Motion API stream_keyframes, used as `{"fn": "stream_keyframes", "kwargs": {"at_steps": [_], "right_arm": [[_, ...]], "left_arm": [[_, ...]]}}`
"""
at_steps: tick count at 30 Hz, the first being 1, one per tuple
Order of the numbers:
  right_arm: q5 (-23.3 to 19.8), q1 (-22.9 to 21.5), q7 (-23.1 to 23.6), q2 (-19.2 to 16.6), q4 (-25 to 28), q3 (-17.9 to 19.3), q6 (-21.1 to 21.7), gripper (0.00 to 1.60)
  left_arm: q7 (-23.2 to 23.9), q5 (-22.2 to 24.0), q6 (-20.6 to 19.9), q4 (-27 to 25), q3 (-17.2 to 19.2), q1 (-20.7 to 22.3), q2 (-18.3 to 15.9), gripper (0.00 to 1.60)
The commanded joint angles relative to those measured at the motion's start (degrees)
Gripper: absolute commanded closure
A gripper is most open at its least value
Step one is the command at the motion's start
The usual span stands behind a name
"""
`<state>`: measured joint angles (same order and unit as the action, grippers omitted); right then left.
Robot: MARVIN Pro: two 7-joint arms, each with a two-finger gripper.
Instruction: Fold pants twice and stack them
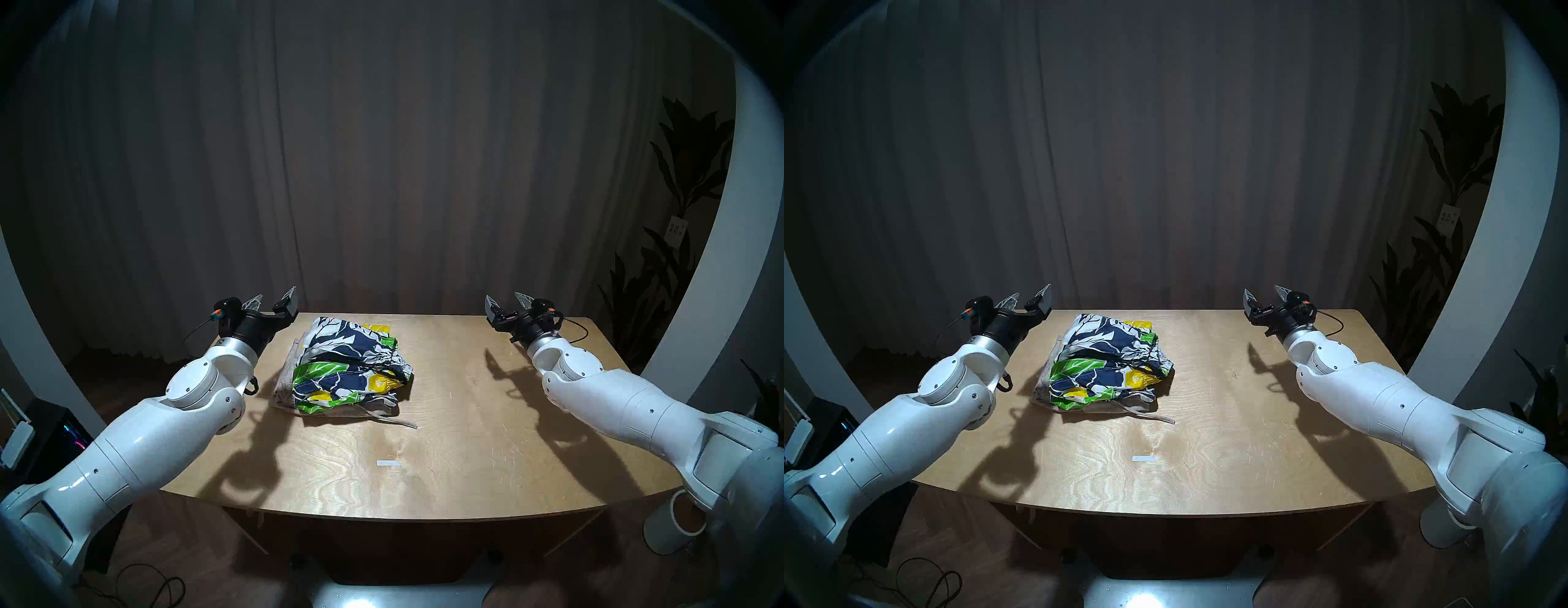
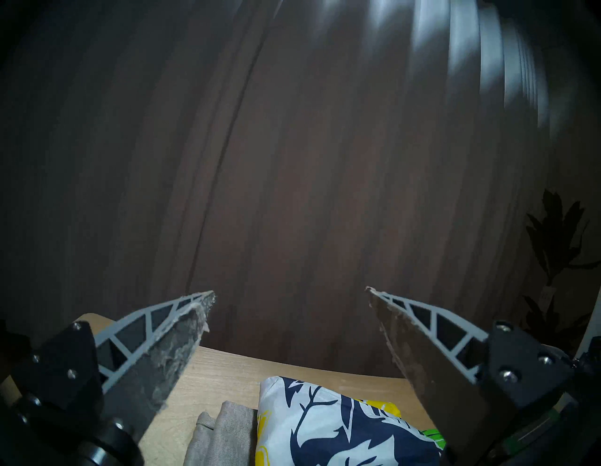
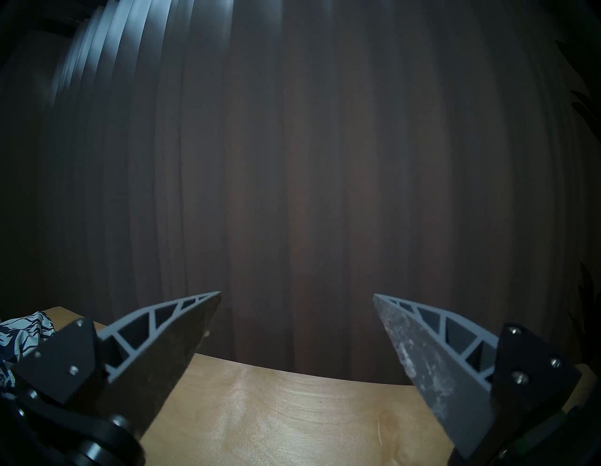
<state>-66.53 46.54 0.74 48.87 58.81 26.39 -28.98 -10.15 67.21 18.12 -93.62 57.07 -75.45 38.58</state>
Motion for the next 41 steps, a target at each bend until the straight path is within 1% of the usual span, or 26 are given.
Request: {"fn": "stream_keyframes", "kwargs": {"at_steps": [1, 2, 4, 5, 6, 7, 10, 11, 13, 22, 41], "right_arm": [[-0.39, 0.21, -0.78, -0.92, 2.08, 0.64, -0.54, 0.00], [-0.37, 0.34, -0.94, -0.99, 2.28, 0.64, -0.56, 0.00], [-0.29, 0.50, -1.33, -1.03, 2.56, 0.63, -0.65, 0.00], [-0.04, 0.60, -1.89, -1.03, 2.81, 0.58, -0.84, 0.00], [0.02, 0.64, -2.11, -1.09, 3.05, 0.53, -0.83, 0.00], [0.24, 0.66, -2.46, -1.10, 3.20, 0.45, -0.92, 0.00], [1.83, 0.61, -5.28, -0.90, 3.58, -0.03, -1.18, 0.00], [2.06, 0.58, -6.27, -0.65, 3.50, -0.07, -1.10, 0.00], [1.81, 0.71, -6.47, -0.45, 3.46, 0.10, -1.18, 0.00], [2.51, 0.79, -7.73, -0.50, 3.87, 0.07, -1.06, 0.00], [2.94, 0.94, -8.18, -0.49, 4.04, 0.29, -0.94, 0.00]], "left_arm": [[3.37, -2.57, 2.89, 1.42, 0.13, -1.06, -2.46, 0.00], [3.22, -2.76, 3.09, 1.60, 0.01, -0.99, -2.15, 0.00], [1.10, -4.78, 2.65, 1.32, -0.62, -0.51, -2.02, 0.00], [0.14, -5.35, 2.06, 1.04, -0.82, -0.31, -2.02, 0.00], [0.01, -5.23, 2.07, 1.00, -0.74, -0.30, -1.76, 0.00], [-1.16, -5.98, 2.13, 0.87, -0.81, -0.19, -1.45, 0.00], [-2.54, -7.37, 2.24, 1.00, -1.08, 0.32, -0.85, 0.00], [-3.93, -8.60, 2.41, 0.87, -1.25, 0.50, -0.68, 0.00], [-4.70, -9.04, 2.50, 0.75, -1.30, 0.61, -0.49, 0.00], [-5.92, -10.14, 2.31, 0.63, -1.34, 0.61, -0.20, 0.00], [-6.16, -10.57, 2.20, 0.59, -1.14, 0.48, -0.01, 0.00]]}}
